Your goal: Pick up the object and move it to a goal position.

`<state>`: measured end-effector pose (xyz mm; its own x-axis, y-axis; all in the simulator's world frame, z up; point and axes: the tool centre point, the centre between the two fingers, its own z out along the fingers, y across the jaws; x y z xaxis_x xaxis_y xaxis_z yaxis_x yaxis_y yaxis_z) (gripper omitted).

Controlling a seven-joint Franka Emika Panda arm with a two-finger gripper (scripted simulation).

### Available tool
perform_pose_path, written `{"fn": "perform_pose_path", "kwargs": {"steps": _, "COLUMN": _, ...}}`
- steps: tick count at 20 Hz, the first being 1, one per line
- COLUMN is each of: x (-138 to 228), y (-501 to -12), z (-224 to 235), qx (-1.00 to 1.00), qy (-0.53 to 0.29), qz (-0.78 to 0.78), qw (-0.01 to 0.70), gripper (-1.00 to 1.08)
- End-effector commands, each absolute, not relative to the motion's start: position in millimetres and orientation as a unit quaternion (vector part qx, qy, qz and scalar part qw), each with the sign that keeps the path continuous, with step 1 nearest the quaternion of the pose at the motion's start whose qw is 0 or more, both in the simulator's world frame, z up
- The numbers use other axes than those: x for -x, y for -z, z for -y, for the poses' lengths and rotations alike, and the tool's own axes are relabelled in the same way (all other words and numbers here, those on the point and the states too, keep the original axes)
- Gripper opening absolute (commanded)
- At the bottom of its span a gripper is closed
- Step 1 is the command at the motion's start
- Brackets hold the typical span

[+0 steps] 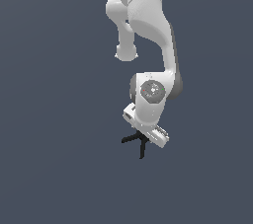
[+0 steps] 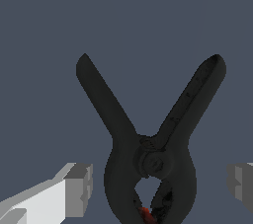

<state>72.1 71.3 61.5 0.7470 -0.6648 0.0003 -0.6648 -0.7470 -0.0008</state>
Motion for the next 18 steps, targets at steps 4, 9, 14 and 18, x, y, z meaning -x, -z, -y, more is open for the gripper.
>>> {"fn": "perform_pose_path", "kwargs": {"steps": 4, "x": -71, "y": -34, "z": -71, "qx": 0.934, "qy": 0.000, "qz": -0.357, "qw": 0.000, "gripper": 1.00}}
{"fn": "perform_pose_path", "kwargs": {"steps": 9, "x": -71, "y": -19, "z": -71, "qx": 0.934, "qy": 0.000, "qz": -0.357, "qw": 0.000, "gripper": 1.00}}
{"fn": "perform_pose_path", "kwargs": {"steps": 14, "x": -72, "y": -19, "z": -71, "qx": 0.934, "qy": 0.000, "qz": -0.357, "qw": 0.000, "gripper": -1.00}}
{"fn": "perform_pose_path", "kwargs": {"steps": 18, "x": -72, "y": -19, "z": -71, "qx": 0.934, "qy": 0.000, "qz": -0.357, "qw": 0.000, "gripper": -1.00}}
